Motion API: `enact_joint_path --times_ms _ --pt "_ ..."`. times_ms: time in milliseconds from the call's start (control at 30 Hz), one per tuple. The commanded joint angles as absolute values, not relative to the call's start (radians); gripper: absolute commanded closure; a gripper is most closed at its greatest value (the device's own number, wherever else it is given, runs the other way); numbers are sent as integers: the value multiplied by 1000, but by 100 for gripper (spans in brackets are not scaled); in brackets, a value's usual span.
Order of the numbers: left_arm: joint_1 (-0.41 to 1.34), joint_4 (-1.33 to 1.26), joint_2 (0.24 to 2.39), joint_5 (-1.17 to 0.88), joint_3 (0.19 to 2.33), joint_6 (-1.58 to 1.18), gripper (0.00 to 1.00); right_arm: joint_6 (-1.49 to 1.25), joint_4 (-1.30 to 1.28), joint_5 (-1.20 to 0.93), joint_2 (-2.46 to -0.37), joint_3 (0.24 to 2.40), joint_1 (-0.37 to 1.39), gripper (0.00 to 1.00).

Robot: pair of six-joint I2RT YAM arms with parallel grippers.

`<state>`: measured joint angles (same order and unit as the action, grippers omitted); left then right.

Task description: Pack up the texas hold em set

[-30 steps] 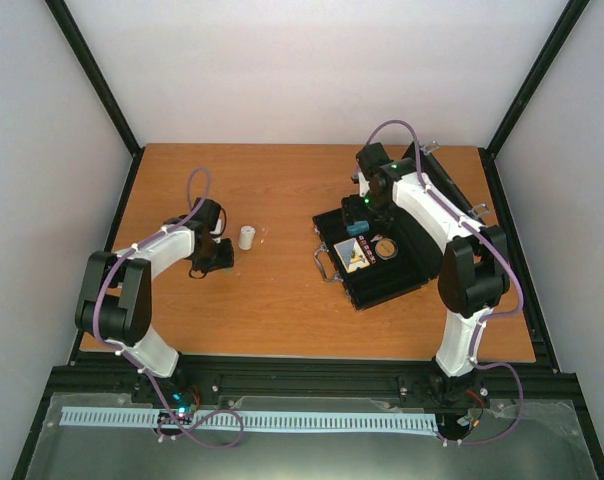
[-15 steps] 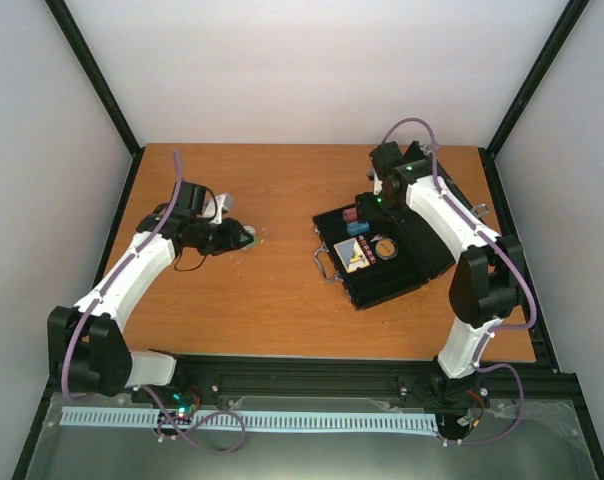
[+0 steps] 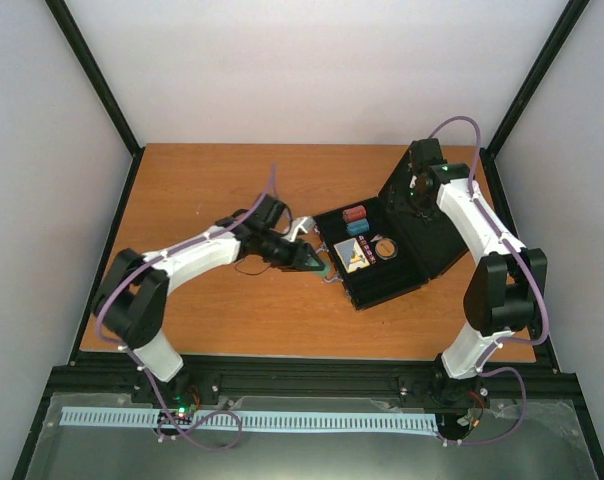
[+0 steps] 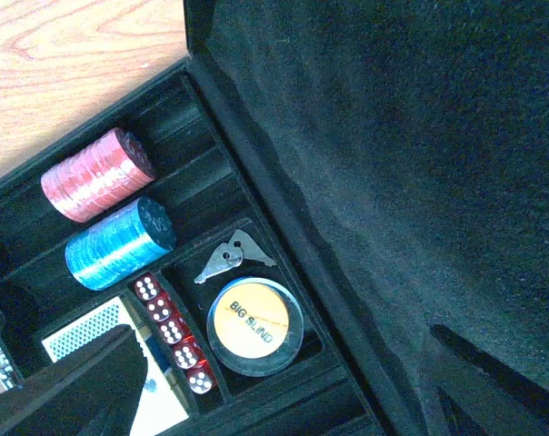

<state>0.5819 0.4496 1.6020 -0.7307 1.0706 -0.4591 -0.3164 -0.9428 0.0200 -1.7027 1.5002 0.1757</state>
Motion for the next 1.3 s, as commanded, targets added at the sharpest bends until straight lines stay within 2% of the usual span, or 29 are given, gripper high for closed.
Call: enact_joint_path --times_ms 0,267,800,833,900,967,1033,1067,1267 --pt "687 264 1715 -715 1208 -515 99 -323 -921 41 -1705 1535 163 18" --pt "822 199 1965 -654 1448 -627 99 -285 -925 27 -1709 1527 129 18" --pt "911 211 2202 -595 1706 -752 99 -246 -918 31 -1663 1455 112 18" --pt "913 220 2217 -587 1727 -754 94 -243 -919 31 -1662 1452 111 18" --pt "915 242 2249 -576 1771 -756 69 -239 -918 30 -1661 1446 109 18" --pt "917 254 2274 -571 1799 -762 53 -238 -918 27 -1664 1441 108 18" --pt "917 241 2287 -572 1806 -764 28 -235 -919 23 -1663 1439 107 18" --pt "917 243 2291 -574 1811 -763 19 -236 -918 24 -1662 1436 107 18" --pt "917 324 2271 -577 1818 -706 14 -238 -926 20 -1648 1432 106 18"
